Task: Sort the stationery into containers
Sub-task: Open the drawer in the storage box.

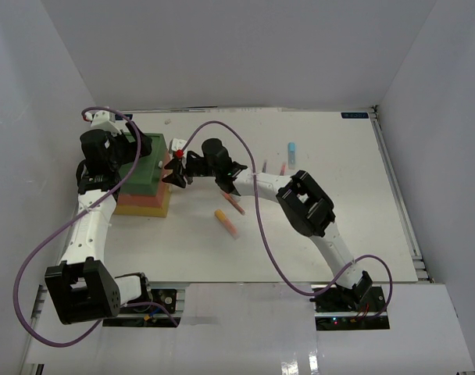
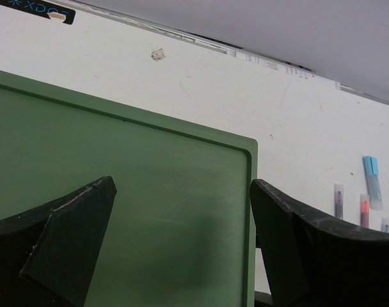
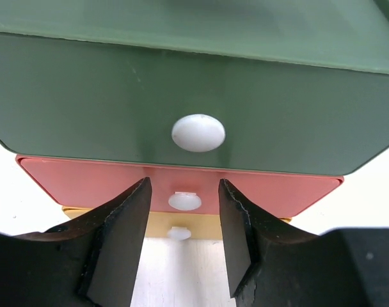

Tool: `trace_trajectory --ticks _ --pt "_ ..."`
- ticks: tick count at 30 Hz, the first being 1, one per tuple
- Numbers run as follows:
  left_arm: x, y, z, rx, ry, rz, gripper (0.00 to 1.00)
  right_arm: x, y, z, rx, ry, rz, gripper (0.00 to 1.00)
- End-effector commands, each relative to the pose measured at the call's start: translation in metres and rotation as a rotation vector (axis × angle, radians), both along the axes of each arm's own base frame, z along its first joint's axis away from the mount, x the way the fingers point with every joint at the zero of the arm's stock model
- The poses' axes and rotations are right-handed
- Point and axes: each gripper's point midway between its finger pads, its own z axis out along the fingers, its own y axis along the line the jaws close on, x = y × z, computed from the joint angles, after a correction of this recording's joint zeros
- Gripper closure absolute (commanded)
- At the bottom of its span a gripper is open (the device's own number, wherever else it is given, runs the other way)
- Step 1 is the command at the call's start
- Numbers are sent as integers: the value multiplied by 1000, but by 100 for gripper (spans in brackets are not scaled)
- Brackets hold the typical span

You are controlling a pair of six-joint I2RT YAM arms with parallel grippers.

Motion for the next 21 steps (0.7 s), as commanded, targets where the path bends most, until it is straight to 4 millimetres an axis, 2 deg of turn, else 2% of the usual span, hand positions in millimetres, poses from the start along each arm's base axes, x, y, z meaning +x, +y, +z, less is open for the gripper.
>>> trace_trajectory --ticks 1,15,21 --pt "-11 -3 -41 -43 139 -7 2 -9 3 31 59 -64 27 48" --pt "-11 -6 -42 -58 144 -21 2 -3 10 1 5 -24 15 51" --pt "-12 -7 -42 -64 145 -26 2 -2 11 -5 -5 -18 12 53"
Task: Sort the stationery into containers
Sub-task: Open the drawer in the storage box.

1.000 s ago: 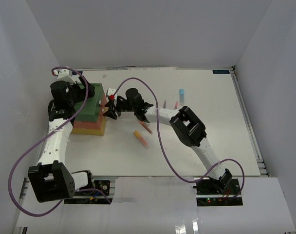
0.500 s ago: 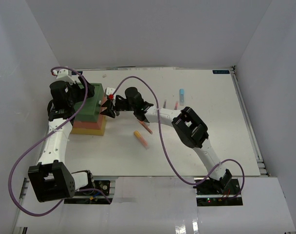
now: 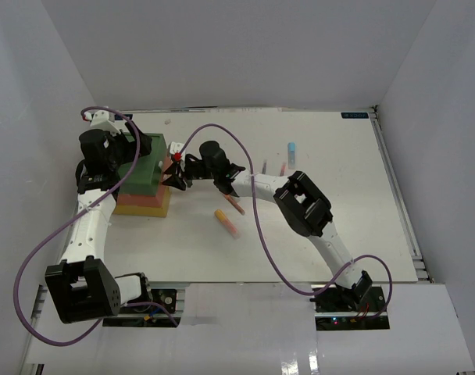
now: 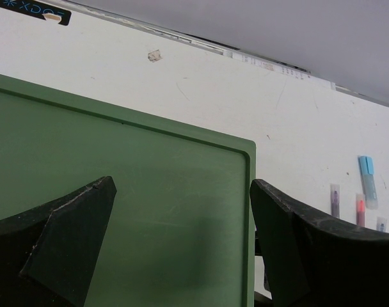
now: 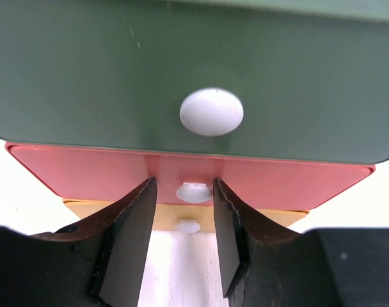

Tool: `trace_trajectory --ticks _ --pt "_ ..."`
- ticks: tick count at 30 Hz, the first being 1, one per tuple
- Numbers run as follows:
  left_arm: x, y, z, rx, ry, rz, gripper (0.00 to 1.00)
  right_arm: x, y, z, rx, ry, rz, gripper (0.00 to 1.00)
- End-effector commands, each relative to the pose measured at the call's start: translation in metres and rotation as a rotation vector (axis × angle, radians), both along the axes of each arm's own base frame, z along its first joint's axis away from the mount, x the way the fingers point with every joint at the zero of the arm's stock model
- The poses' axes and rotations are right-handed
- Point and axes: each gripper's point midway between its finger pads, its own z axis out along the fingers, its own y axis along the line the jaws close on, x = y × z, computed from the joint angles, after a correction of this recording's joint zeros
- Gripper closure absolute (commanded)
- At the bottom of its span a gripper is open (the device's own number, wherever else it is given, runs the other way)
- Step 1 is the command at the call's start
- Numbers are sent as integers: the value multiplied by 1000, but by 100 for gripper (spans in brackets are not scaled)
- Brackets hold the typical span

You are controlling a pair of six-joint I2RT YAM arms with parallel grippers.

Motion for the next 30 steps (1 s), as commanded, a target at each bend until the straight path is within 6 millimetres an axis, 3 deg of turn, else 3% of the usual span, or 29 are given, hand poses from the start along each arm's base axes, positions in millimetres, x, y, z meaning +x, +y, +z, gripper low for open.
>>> trace_trajectory --ticks 1,13,17,21,30 --pt "-13 -6 -41 -52 146 -17 2 3 7 12 32 -44 5 54" --pt "-13 -7 -41 -54 146 -18 2 4 9 15 44 -50 2 69" --pt "-13 -4 -43 -53 149 -8 2 4 3 17 42 -59 -11 84" --pt "-13 -3 -45 -72 157 -7 2 6 -13 15 32 -49 -28 87" --pt "-14 8 -46 -100 164 38 2 3 -73 0 -36 -22 -83 87"
